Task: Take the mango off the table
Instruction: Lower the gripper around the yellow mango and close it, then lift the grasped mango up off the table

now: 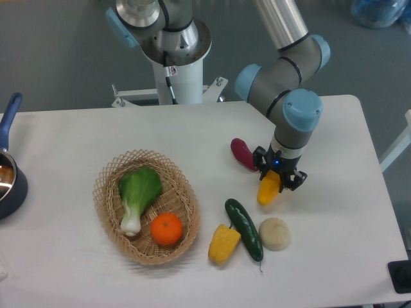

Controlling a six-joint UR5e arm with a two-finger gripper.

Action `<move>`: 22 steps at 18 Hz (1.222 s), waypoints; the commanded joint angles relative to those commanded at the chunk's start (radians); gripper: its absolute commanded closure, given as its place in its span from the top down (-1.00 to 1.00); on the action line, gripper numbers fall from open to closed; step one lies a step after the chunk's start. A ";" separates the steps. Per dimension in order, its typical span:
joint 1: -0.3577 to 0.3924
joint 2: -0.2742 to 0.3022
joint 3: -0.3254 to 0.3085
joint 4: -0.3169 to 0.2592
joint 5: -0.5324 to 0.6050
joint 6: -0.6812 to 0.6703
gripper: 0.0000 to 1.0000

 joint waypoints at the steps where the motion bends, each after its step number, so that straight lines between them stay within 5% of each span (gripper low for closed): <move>1: 0.002 0.012 0.011 -0.002 0.000 0.000 -0.81; 12: 0.058 0.152 0.150 -0.011 -0.293 -0.083 -0.80; 22: 0.107 0.154 0.224 -0.011 -0.423 -0.196 -0.79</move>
